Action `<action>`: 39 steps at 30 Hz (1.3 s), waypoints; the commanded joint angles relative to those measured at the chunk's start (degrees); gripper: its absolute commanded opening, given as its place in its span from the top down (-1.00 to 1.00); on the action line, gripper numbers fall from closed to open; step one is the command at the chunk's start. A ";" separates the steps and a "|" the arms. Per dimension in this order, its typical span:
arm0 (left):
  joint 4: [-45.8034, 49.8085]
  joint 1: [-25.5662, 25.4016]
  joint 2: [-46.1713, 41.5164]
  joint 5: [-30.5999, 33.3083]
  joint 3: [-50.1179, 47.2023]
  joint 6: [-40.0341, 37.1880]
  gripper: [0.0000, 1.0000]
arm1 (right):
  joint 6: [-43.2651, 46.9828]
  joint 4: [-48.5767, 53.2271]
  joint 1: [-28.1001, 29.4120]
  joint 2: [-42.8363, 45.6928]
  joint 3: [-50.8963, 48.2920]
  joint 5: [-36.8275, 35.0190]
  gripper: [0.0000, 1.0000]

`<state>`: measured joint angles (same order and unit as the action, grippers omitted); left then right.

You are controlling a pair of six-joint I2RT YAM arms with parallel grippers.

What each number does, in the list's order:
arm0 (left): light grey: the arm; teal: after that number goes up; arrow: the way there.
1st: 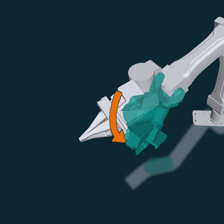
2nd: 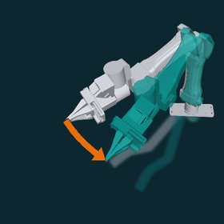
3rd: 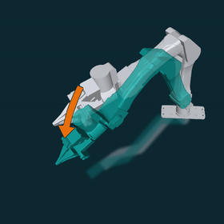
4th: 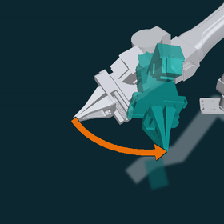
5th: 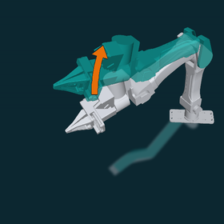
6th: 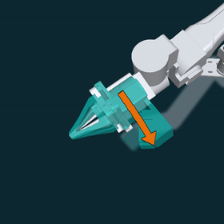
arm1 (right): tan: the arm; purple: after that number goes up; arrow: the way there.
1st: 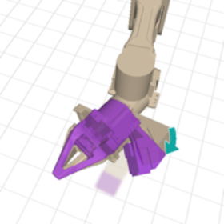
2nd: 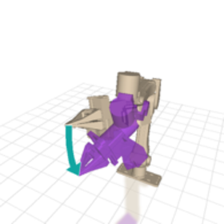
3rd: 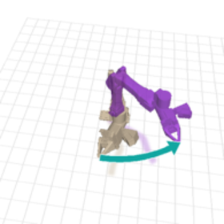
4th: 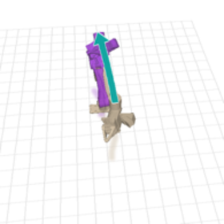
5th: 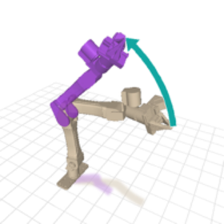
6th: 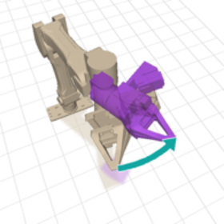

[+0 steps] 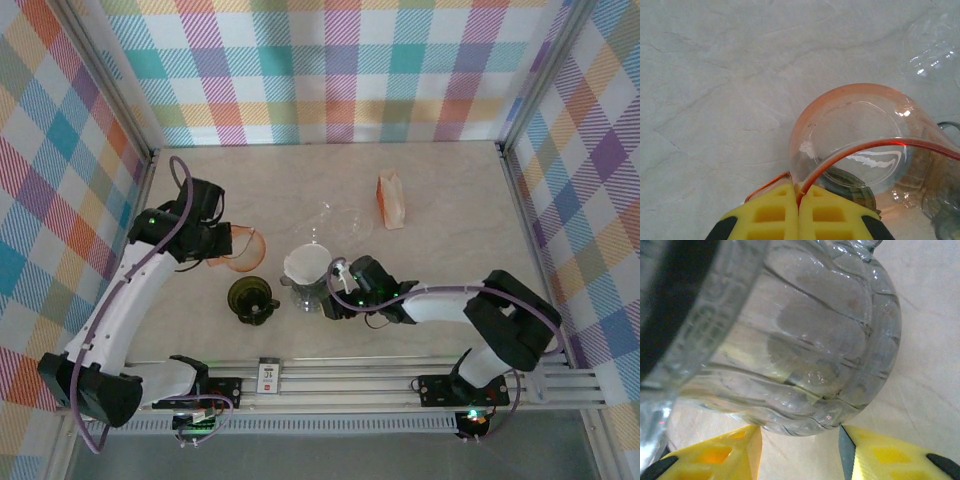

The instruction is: Place the coffee filter in the dripper

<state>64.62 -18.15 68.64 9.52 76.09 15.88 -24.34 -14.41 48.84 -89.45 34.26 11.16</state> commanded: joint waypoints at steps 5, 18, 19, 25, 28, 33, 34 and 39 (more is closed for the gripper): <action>1.55 3.10 -2.83 2.88 -1.22 1.71 1.00 | 0.09 -2.79 0.20 -8.79 9.72 -3.29 0.07; 1.04 10.78 -7.52 1.79 -4.67 3.82 1.00 | -2.27 1.40 0.24 -22.36 27.26 -7.77 0.07; 1.03 10.94 -7.74 1.60 -4.91 3.84 1.00 | -2.40 1.66 0.22 -23.10 28.36 -7.77 0.08; 1.72 11.15 -8.68 0.54 -5.43 3.83 1.00 | -2.34 4.01 0.21 -28.01 35.72 -7.78 0.07; 2.04 11.14 -9.20 0.08 -5.61 3.84 1.00 | -2.10 5.05 0.21 -29.95 38.68 -7.53 0.06; 2.46 11.14 -10.02 -2.22 -5.85 3.64 1.00 | -2.34 5.52 0.21 -30.06 39.70 -6.13 -0.01; 2.42 11.13 -10.23 -2.55 -5.95 3.63 1.00 | -2.46 5.38 0.21 -29.40 39.08 -5.64 -0.04; 2.05 11.12 -11.54 -6.01 -7.47 4.41 1.00 | -3.48 4.32 1.15 -22.22 31.08 -5.78 -0.20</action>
<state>66.28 -7.70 58.70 6.85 69.52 18.92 -26.81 -9.80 49.17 -117.38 69.38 4.56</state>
